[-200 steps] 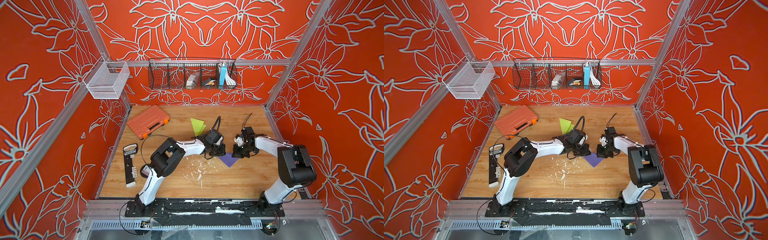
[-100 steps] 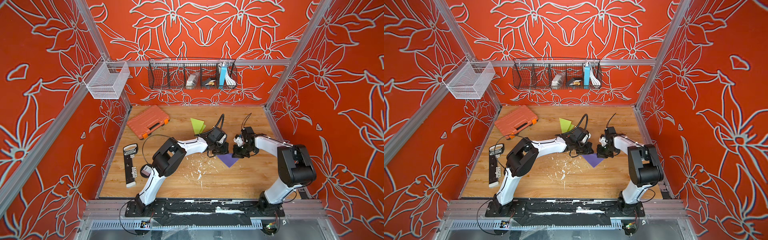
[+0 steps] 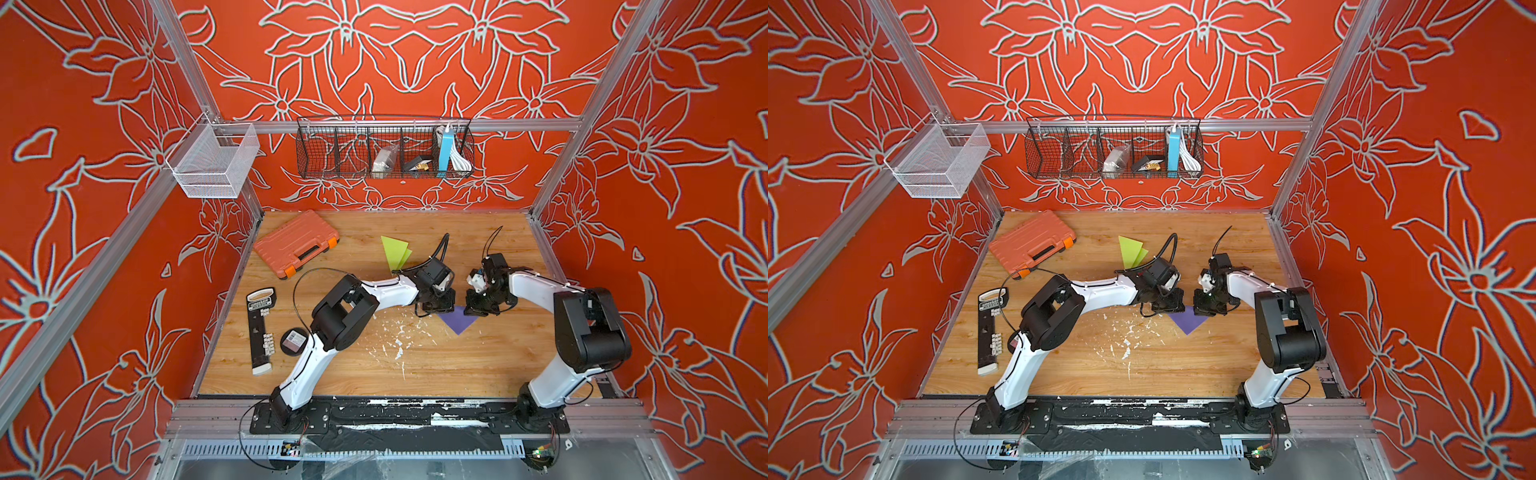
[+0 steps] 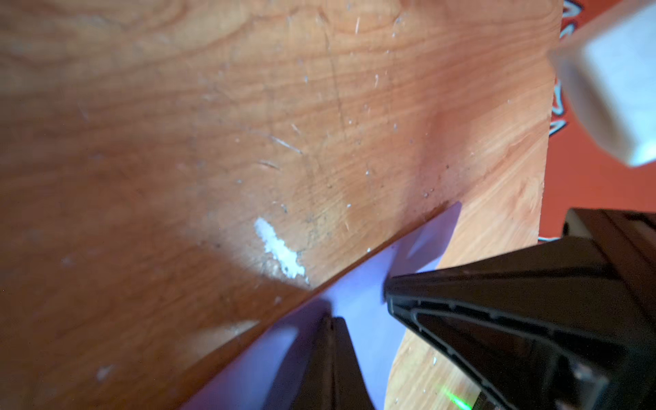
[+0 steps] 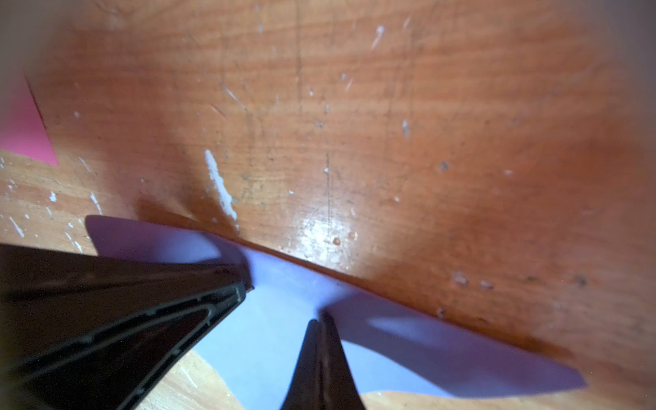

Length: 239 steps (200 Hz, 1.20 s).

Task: Fold the square paper diagonally
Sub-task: Fold the paper at the center of the board.

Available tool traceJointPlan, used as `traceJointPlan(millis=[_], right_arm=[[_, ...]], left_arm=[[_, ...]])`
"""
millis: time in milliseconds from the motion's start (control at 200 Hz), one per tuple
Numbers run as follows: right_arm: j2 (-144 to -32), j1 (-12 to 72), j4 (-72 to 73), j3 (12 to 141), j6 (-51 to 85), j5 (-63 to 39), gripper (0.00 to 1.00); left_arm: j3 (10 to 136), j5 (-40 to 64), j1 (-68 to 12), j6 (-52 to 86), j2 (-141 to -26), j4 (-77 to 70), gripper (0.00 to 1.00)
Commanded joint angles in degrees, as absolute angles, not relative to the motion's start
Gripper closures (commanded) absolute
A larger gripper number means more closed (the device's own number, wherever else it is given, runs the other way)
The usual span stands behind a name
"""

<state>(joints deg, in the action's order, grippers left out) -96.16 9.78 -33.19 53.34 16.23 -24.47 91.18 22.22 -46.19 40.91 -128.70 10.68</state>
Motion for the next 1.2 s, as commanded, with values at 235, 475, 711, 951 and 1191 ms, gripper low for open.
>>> traceJointPlan(millis=[235,475,711,951,1191], right_arm=[[-97.60,9.98,-34.45,54.21,15.91,-23.29,1.00],[-97.92,10.00,-34.45,54.47,16.14,-23.21,1.00],[-97.83,9.89,-34.72,54.41,16.00,-23.15,1.00],[-98.10,9.92,-34.79,54.32,15.97,-23.16,1.00],[-98.36,9.89,-34.89,54.58,16.08,-23.04,1.00]], left_arm=[[88.80,24.13,-46.06,42.19,-127.98,4.72,1.00],[89.78,24.82,-46.10,43.09,-128.28,4.38,1.00],[89.89,24.05,-45.97,43.42,-129.55,4.96,1.00],[88.86,22.94,-45.28,43.64,-130.02,3.96,1.00],[87.09,22.15,-44.45,43.77,-129.74,3.69,1.00]])
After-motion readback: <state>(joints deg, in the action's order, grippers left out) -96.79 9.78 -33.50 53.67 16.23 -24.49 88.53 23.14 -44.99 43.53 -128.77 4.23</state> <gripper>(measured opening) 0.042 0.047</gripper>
